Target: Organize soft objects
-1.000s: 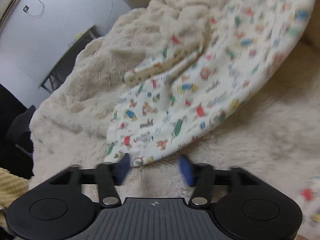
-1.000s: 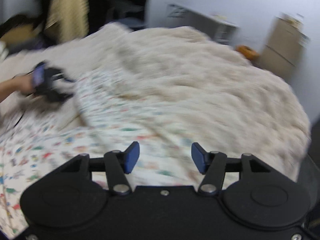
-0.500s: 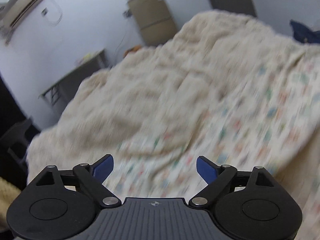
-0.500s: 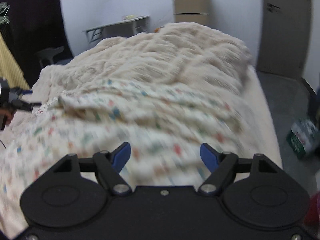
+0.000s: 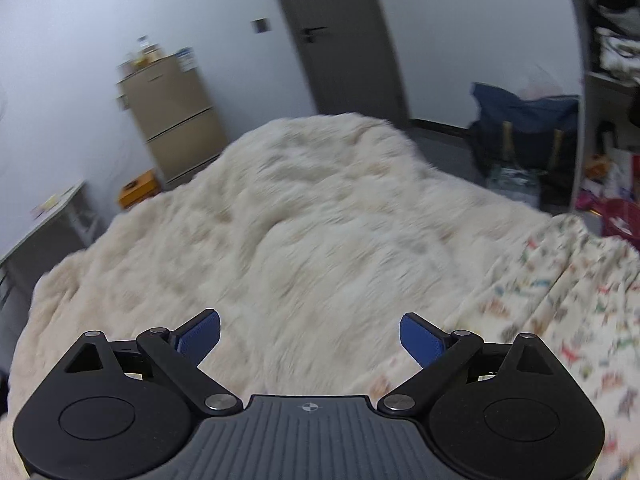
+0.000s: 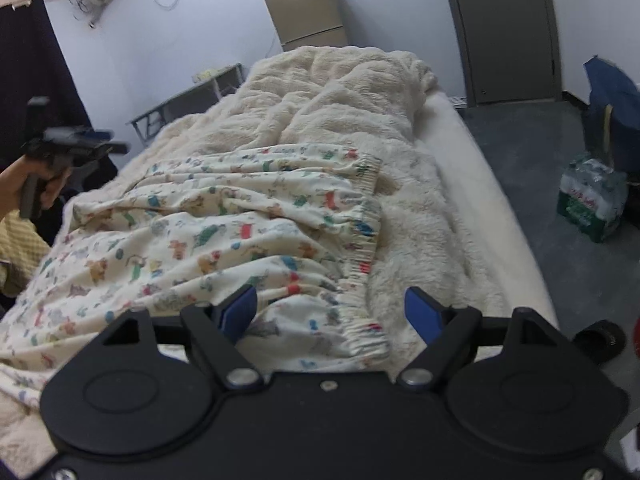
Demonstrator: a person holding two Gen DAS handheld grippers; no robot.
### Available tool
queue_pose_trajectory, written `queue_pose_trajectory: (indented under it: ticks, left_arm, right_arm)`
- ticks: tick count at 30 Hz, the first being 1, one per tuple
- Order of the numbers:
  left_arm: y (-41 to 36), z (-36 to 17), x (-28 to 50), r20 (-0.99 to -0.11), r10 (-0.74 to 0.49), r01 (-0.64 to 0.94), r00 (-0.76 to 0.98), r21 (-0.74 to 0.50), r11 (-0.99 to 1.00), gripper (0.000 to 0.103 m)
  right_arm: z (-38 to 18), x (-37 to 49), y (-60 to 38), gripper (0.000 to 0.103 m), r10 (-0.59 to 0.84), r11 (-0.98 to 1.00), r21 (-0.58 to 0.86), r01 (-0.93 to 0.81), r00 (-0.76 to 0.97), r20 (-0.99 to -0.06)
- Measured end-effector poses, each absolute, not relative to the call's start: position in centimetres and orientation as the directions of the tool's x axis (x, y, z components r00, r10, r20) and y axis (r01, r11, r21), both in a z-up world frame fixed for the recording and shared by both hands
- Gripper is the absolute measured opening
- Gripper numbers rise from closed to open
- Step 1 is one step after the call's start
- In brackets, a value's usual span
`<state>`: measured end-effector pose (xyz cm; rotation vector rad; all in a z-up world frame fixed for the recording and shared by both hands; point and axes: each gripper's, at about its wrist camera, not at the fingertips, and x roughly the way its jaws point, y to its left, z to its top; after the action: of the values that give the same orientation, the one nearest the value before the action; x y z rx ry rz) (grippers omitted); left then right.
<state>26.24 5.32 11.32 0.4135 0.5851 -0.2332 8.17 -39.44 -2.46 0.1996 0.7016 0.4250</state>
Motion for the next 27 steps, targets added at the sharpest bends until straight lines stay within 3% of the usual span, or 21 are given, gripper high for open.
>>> queue_pose_trajectory:
  ticks: [6, 12, 20, 27]
  left_arm:
    - [4.6, 14.3, 29.4, -0.681, -0.301, 0.541, 0.668, 0.166, 0.825, 0.095]
    - [7.2, 11.5, 31.3, -0.775, -0.434, 0.721, 0.459, 0.041, 0.691, 0.094]
    - [14.1, 6.1, 34.0, -0.769, -0.556, 0.708, 0.314, -0.200, 0.677, 0.091]
    - [15.7, 2.1, 35.9, -0.724, -0.639, 0.658, 0.260, -0.352, 0.666, 0.088]
  right_arm:
    - [-1.2, 10.3, -39.5, 0.080, 0.506, 0.861, 0.351, -0.367, 0.674, -0.538]
    - [2.9, 19.2, -37.1, 0.080, 0.602, 0.788, 0.269, -0.553, 0.603, -0.523]
    - [3.3, 35.1, -27.7, 0.075, 0.665, 0.655, 0.227, -0.721, 0.406, -0.627]
    - [-0.5, 38.3, -23.0, 0.052, 0.786, 0.525, 0.454, -0.720, 0.206, -0.583]
